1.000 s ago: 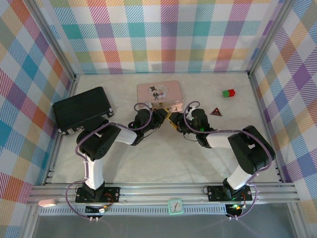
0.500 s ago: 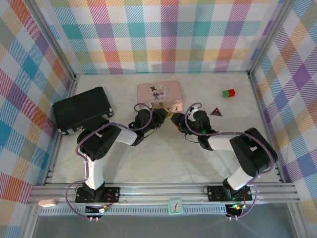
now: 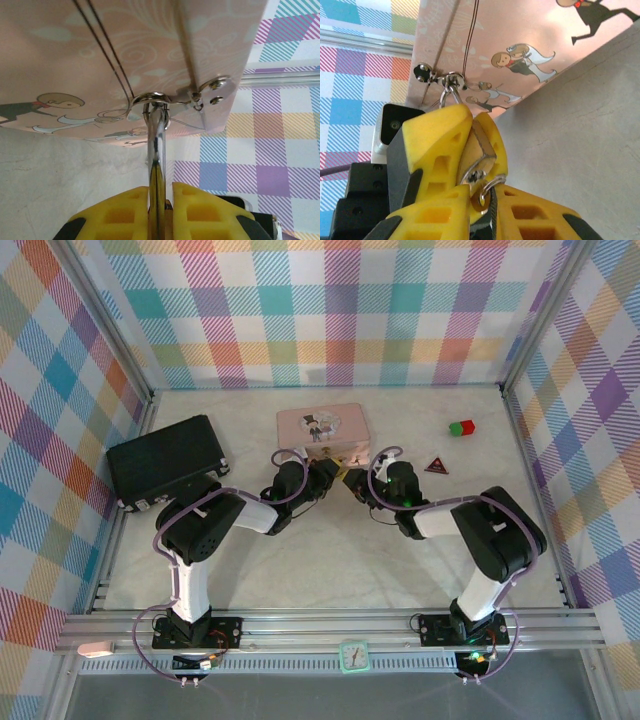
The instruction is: Unlock the padlock with the key
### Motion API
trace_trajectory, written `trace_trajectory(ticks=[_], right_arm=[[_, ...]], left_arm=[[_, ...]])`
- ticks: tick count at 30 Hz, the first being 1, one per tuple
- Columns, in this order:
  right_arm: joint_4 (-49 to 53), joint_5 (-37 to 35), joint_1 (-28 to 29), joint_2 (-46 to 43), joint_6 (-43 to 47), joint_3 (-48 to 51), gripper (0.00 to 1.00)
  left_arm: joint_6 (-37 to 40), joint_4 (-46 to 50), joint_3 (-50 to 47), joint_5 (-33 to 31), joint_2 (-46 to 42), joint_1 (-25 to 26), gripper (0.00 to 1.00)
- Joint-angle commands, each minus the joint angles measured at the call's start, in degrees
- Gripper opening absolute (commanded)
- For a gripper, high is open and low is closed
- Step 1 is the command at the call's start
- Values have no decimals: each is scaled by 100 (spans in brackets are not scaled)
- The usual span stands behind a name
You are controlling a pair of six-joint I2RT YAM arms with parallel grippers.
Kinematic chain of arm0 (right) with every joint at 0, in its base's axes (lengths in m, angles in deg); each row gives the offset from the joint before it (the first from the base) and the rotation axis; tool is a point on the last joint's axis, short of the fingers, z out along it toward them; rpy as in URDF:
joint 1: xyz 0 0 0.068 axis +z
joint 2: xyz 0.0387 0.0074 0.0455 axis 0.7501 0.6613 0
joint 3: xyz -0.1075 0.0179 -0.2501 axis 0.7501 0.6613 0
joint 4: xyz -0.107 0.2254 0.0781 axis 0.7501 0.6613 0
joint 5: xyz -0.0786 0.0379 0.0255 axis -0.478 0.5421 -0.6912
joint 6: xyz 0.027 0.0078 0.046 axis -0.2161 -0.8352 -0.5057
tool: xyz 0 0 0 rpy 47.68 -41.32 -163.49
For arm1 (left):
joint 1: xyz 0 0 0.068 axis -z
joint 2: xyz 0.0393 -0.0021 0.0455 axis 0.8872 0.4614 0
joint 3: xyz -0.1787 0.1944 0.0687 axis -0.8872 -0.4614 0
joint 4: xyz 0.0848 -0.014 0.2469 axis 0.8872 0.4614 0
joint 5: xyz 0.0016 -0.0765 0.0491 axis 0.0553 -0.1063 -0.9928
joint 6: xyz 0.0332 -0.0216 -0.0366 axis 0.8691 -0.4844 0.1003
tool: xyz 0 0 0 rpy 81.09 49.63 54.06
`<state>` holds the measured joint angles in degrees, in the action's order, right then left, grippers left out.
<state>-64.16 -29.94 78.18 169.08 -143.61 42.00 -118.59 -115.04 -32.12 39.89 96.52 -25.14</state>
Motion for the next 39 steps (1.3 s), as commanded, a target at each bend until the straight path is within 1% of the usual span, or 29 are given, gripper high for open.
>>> trace_trajectory(ticks=[1, 2, 6, 9, 11, 14, 16, 19, 22, 24, 25, 29, 30, 32, 34, 39], right_arm=[[-490, 85, -23, 133, -34, -214, 12], [-551, 103, -23, 170, -59, -234, 8], [-738, 157, -40, 279, -212, -257, 0], [-834, 128, -58, 267, -383, -235, 0], [-858, 148, -67, 239, -527, -244, 3], [-860, 170, -75, 204, -868, -285, 0], [-906, 207, -75, 217, -1226, -318, 0], [-1070, 340, -92, 178, -2036, -365, 0], [-1214, 475, -111, 72, -3061, -410, 0], [-1703, 446, -111, 90, -3759, -372, 0], [-1937, 385, -105, 97, -4249, -351, 0], [-3098, -216, -59, 254, -5801, -240, 0], [-3099, -309, -49, 173, -5967, -243, 0], [-3085, -543, -49, -41, -5967, -257, 0], [-3093, -675, -58, -77, -6079, -280, 0], [-3101, -655, 9, 111, -6359, -273, 0]], left_arm=[[-87, -668, -37, 7, -113, 120, 0], [-95, -677, -52, 7, -116, 128, 0], [-104, -741, -131, 8, -130, 146, 0], [-91, -831, -219, -17, -128, 145, 0], [-109, -927, -264, -10, -91, 162, 0], [-108, -1162, -300, 52, 6, 196, 0], [-40, -1412, -346, 47, 97, 216, 0], [187, -2044, -431, 83, 306, 216, 0], [845, -2054, -384, 228, 310, 216, 0], [1038, -2100, -376, 247, 327, 207, 0], [1111, -2101, -337, 289, 350, 199, 0], [1238, -2119, -218, 341, 493, 198, 0], [1235, -2127, -200, 328, 537, 199, 0], [1186, -2133, -182, 290, 632, 198, 0], [1152, -2137, -173, 237, 714, 207, 0], [1161, -2137, -119, 189, 765, 210, 0]])
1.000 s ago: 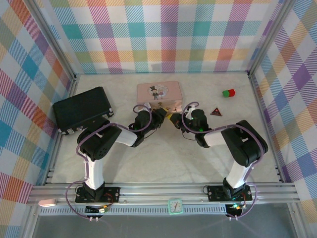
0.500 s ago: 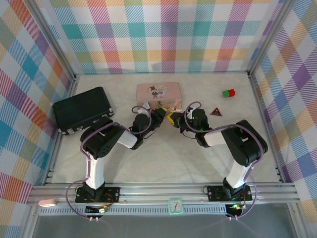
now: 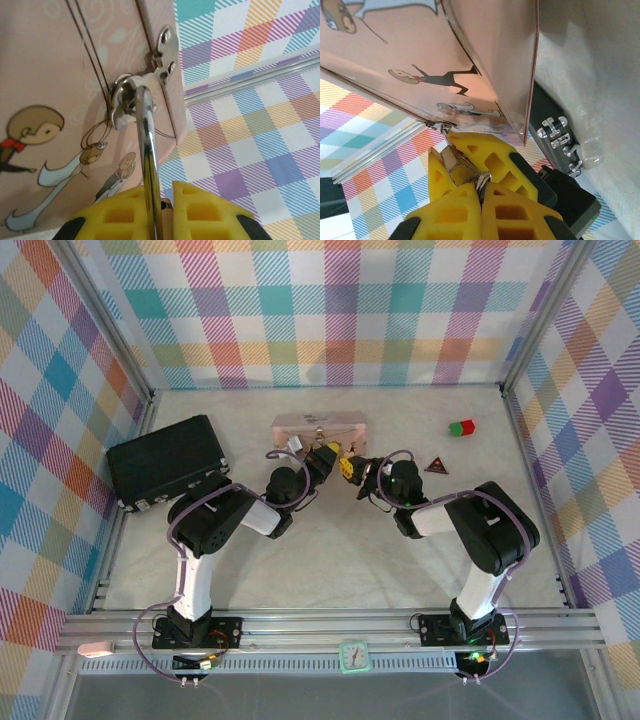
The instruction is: Unlock the padlock with the key
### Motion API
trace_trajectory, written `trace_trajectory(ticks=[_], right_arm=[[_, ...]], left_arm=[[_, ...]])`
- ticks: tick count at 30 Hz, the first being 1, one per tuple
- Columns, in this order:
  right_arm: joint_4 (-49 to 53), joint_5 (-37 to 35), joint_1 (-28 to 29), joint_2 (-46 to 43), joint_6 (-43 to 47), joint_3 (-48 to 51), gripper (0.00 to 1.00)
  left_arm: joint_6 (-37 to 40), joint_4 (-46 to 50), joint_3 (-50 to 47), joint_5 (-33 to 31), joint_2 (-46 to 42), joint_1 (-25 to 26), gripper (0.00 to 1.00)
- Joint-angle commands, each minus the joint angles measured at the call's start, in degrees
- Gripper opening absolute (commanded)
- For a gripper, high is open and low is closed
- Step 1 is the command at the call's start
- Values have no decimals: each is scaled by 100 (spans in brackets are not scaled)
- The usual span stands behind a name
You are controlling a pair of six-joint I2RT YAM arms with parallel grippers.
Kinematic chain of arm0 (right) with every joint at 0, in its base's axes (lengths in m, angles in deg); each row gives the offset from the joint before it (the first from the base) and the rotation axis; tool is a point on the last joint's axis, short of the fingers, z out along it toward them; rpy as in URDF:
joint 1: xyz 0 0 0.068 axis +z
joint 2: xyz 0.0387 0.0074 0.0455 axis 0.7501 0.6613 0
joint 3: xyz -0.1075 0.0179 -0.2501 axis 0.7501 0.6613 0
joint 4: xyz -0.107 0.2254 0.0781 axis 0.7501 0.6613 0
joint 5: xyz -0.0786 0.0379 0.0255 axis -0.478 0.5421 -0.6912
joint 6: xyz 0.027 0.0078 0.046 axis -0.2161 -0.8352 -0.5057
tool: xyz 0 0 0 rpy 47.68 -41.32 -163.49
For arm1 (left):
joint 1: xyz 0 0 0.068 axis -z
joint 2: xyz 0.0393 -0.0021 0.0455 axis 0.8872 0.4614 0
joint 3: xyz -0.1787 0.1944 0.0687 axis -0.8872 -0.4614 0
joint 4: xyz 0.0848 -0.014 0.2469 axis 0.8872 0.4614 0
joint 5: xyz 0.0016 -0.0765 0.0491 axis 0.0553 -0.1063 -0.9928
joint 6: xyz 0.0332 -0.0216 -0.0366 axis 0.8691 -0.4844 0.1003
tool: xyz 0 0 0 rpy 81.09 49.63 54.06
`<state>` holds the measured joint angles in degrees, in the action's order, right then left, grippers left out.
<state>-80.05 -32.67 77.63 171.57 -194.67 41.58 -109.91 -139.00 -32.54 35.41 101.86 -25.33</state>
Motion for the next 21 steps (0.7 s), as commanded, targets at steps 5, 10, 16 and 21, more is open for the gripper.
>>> trace_trajectory(ticks=[5, 10, 16, 21], right_arm=[[-1504, -235, 69, 19, -996, -325, 0], [-1376, 202, 75, 477, -322, -477, 0], [-981, 412, 67, 701, 928, -315, 12], [-271, 418, 49, 436, 1955, 39, 25]], left_arm=[[233, 272, 8, 570, 224, 245, 0], [83, 310, 59, 476, 232, 241, 0], [36, 496, -138, 171, 121, 245, 0], [28, 884, -270, 55, -34, 245, 0]])
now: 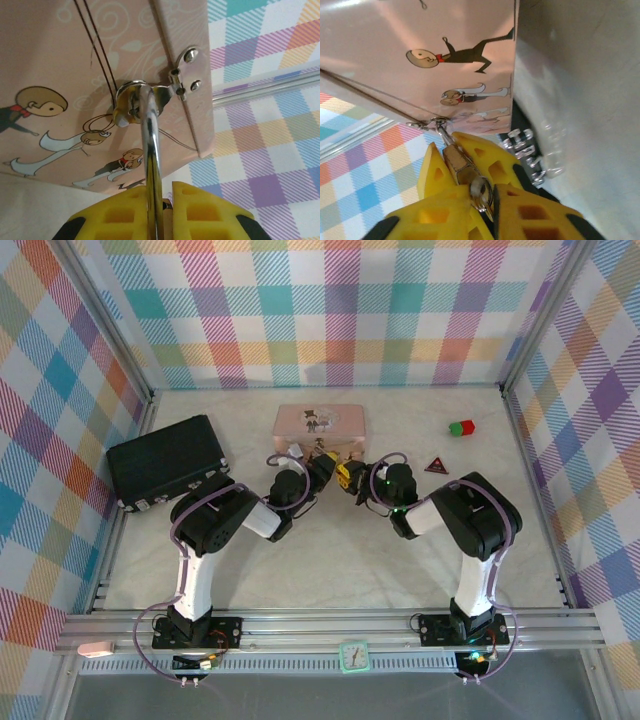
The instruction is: Unlock the padlock with the key
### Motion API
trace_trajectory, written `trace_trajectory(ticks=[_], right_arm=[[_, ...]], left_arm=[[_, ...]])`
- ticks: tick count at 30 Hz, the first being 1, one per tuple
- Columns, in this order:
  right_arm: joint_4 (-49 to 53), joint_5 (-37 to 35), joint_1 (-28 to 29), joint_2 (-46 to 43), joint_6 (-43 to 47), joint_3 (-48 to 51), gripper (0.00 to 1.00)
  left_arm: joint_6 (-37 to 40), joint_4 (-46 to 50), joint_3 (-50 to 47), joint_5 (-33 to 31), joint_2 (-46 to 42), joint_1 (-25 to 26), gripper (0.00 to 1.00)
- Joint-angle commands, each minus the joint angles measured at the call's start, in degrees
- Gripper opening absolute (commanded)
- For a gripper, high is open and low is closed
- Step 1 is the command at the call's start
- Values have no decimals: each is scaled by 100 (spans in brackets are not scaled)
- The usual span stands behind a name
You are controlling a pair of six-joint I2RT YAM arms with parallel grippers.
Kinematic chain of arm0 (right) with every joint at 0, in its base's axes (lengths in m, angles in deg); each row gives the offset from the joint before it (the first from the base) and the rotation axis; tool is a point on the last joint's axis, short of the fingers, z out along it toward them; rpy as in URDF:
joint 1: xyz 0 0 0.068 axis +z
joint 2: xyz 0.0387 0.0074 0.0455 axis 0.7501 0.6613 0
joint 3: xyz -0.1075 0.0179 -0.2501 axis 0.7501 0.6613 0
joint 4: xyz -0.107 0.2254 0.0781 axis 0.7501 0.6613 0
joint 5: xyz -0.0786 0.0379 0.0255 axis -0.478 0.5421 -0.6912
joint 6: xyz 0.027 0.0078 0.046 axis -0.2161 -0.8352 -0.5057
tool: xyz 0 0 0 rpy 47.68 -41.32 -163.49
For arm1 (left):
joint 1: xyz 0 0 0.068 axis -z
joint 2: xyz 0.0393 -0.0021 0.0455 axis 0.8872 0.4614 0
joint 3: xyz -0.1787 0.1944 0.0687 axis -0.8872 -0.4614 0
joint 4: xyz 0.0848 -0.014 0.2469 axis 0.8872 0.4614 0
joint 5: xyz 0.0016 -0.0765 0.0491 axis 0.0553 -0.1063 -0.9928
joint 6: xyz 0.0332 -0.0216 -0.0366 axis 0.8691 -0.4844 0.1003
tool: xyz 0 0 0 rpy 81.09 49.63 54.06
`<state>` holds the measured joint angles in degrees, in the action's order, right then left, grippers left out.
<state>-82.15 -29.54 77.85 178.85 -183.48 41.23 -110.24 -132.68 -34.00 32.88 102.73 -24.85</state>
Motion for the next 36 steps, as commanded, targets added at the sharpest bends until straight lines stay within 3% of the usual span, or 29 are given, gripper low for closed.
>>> trace_trajectory(ticks=[1, 8, 13, 18, 23, 26, 36], right_arm=[[129, 129, 23, -359, 1060, 142, 27], [1853, 242, -111, -1049, 2410, 618, 39], [4665, 182, -130, -1999, 4066, 258, 45], [6357, -288, -131, -2825, 5236, -20, 48], [7624, -550, -69, -3136, 6315, -601, 51], [8092, -736, -43, -3172, 6705, -883, 52], [8741, -1307, 643, -2660, 7723, -1946, 55]], left_arm=[[65, 309, -157, 281, -153, 197, 0], [156, 1208, -319, 166, -417, 206, 0], [148, 1550, -487, 146, -410, 230, 0], [149, 1709, -541, 128, -359, 302, 0], [133, 1822, -721, 42, -521, 309, 32], [263, 2209, -835, 15, -765, 311, 46], [539, 3544, -1453, -266, -2109, 10, 60]])
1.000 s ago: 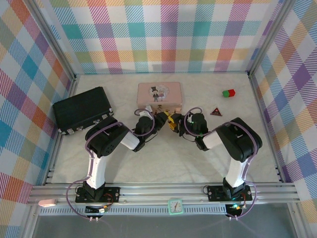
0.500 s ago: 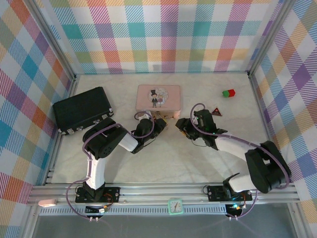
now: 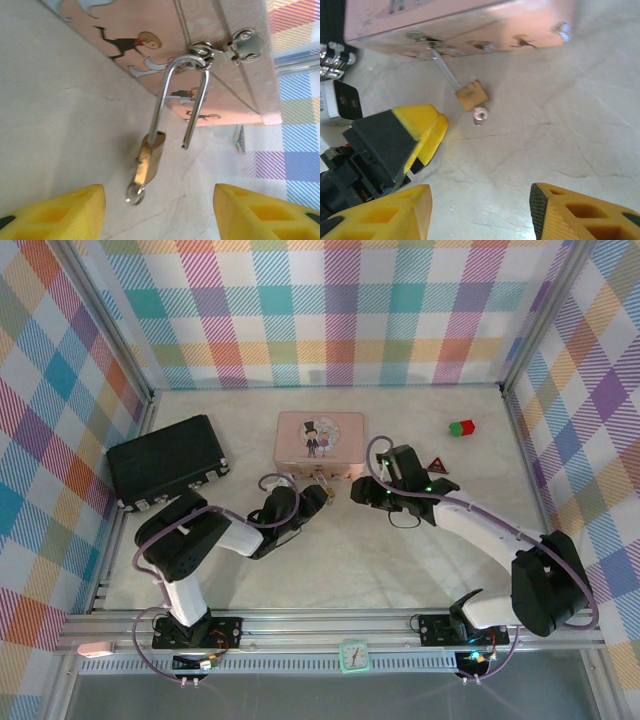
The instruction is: Unlock the padlock with the key
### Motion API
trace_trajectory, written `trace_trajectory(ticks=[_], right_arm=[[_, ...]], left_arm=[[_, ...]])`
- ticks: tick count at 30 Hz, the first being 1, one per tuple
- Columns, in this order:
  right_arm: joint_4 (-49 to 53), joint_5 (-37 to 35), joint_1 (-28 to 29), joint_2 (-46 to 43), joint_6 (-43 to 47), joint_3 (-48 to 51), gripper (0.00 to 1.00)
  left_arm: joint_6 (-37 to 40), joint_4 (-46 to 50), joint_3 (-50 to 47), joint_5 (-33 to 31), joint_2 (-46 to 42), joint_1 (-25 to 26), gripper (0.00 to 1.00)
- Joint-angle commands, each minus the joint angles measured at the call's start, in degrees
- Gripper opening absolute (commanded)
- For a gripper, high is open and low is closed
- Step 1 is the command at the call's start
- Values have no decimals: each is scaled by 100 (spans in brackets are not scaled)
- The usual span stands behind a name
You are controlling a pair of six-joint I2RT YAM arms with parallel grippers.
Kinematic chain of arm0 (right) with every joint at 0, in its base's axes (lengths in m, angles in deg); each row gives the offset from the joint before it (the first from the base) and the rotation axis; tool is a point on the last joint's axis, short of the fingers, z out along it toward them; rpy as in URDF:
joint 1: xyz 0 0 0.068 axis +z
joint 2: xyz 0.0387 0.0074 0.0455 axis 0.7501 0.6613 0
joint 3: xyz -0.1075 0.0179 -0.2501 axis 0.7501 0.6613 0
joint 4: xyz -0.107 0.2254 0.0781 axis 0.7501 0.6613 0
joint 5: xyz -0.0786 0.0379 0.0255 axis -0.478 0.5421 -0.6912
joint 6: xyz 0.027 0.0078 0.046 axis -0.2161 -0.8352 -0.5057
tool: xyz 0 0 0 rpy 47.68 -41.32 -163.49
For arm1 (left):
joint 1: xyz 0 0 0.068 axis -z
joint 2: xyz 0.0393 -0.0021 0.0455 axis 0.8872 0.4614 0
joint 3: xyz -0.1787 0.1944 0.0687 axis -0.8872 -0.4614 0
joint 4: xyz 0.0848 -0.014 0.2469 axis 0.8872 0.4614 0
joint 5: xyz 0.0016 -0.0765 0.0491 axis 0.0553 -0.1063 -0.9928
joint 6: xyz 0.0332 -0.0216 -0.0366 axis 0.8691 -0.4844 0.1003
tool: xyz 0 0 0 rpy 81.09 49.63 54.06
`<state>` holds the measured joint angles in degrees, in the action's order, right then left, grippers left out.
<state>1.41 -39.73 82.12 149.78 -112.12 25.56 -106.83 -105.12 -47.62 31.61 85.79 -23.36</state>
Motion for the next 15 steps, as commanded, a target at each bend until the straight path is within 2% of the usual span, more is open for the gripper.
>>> trace_trajectory(ticks=[1, 3, 7, 15], right_arm=[[473, -384, 340, 404, 692, -553, 55], [637, -547, 568, 730, 889, -882, 56], [934, -1145, 1073, 1416, 1213, -1536, 57], [1739, -2289, 1651, 2849, 1736, -3008, 56]], left_arm=[[286, 1081, -69, -114, -613, -238, 62], [539, 1667, 60, -13, -927, -452, 67], [1057, 2727, 446, 311, -1288, -1013, 70], [1293, 3184, 574, 602, -1606, -1928, 70]])
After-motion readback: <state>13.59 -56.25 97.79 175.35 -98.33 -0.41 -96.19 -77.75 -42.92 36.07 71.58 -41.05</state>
